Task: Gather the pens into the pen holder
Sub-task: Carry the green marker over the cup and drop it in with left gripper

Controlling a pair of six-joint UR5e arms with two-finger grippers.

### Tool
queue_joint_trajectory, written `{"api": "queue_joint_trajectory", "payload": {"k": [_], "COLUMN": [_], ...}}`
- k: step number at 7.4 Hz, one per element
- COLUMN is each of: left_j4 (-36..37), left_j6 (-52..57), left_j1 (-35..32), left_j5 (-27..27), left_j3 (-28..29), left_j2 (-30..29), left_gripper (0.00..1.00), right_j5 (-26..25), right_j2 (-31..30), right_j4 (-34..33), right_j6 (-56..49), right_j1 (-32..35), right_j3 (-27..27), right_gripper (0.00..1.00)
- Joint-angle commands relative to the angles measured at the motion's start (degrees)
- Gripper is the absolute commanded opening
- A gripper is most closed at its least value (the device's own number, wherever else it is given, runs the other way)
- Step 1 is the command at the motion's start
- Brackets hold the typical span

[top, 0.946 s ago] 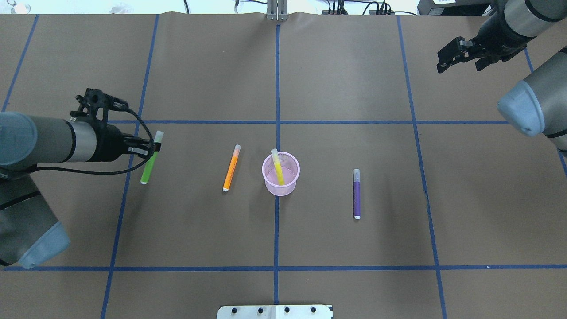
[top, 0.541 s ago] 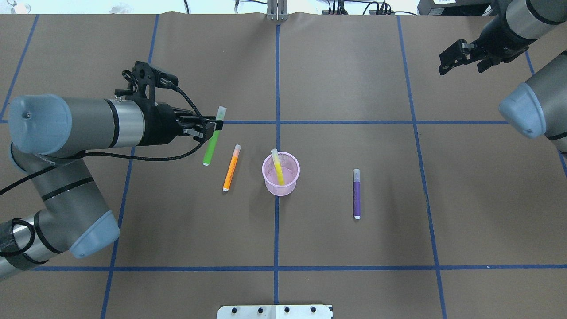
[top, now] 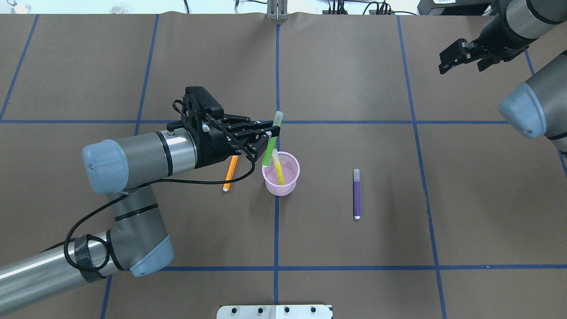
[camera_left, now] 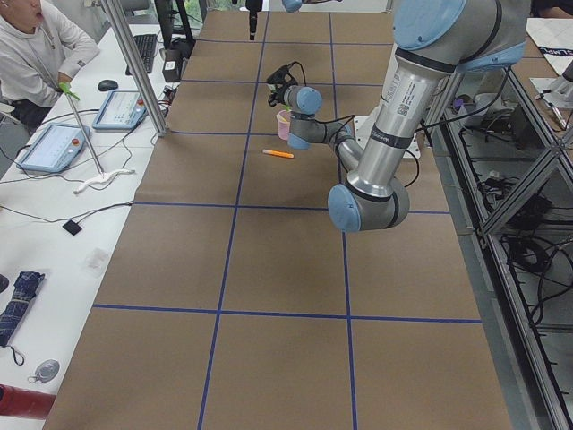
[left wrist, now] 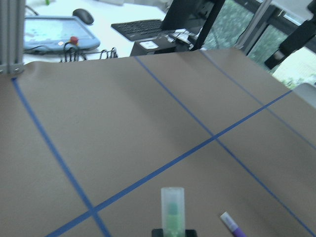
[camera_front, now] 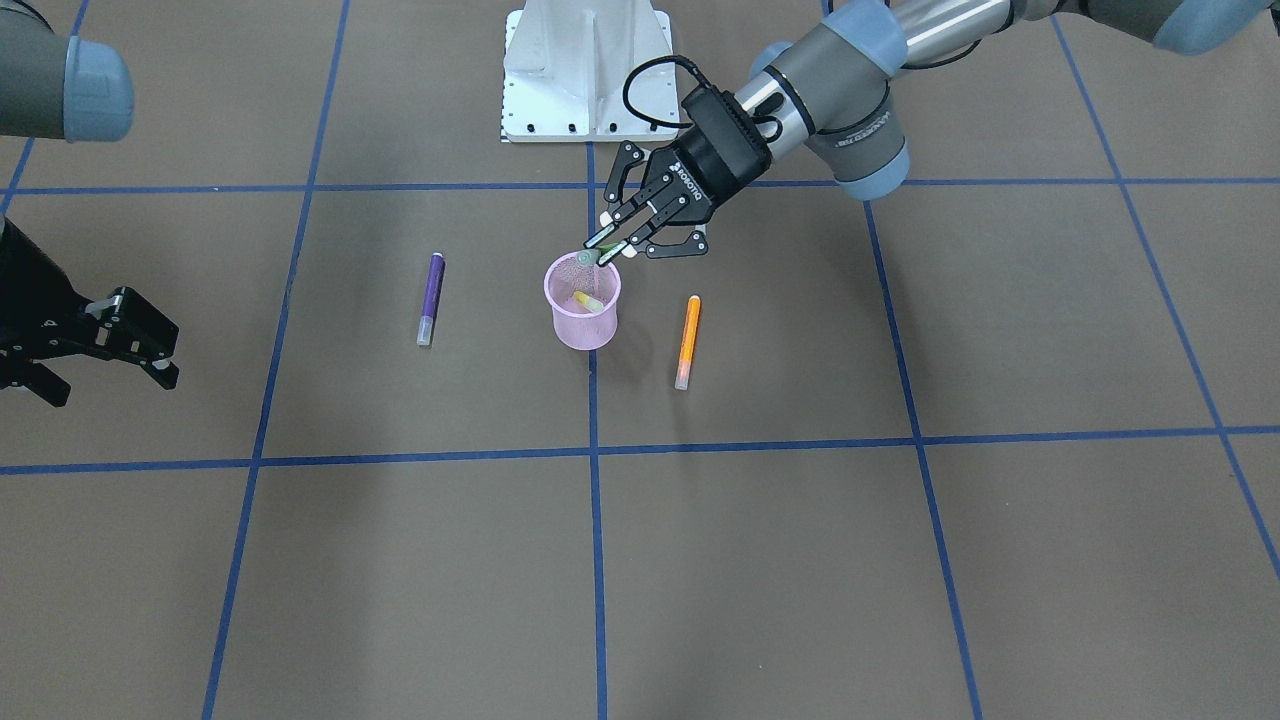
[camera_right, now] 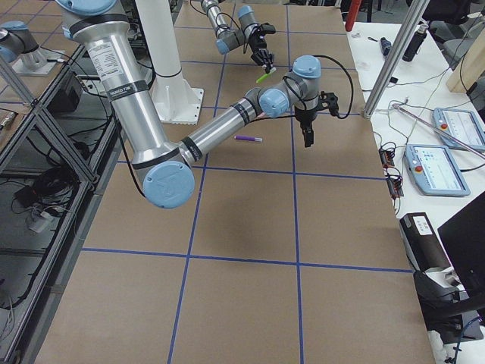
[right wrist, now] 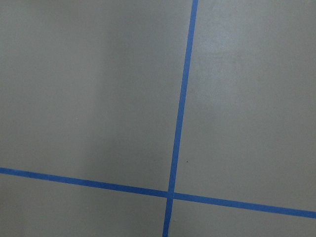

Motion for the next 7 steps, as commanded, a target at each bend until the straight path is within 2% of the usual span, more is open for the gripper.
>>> {"api": "queue_joint_trajectory", "payload": {"k": [1,5,6,7], "left_j4": [-4.97,-7.69,-7.79,-7.79], "left_j6": [1.28,1.28,1.19,1.19], "left_j1": [4.06,5.49,5.49,5.49], "left_j5": [5.30,8.65,8.83,8.83], "left_j3": [4.19,7.44,8.32,8.33], "left_j2": [-1.52,-2.14,-3.10,-3.20], "left_gripper": [0.00,0.02,0.11,0.27], "right_j5": [-0.02,-0.02,-0.02,-0.02], "right_j2": [0.01,0.10,0.10,0.10], "right_j4": [0.01,0.10,0.10,0.10], "right_j6": [0.12,0.12,0.12,0.12], "right_j1": [0.00,-0.09,-0.09,-0.09], "right_j3": [0.08,-0.01,-0.01,-0.01], "right_gripper": [1.00,1.00,1.00,1.00]}}
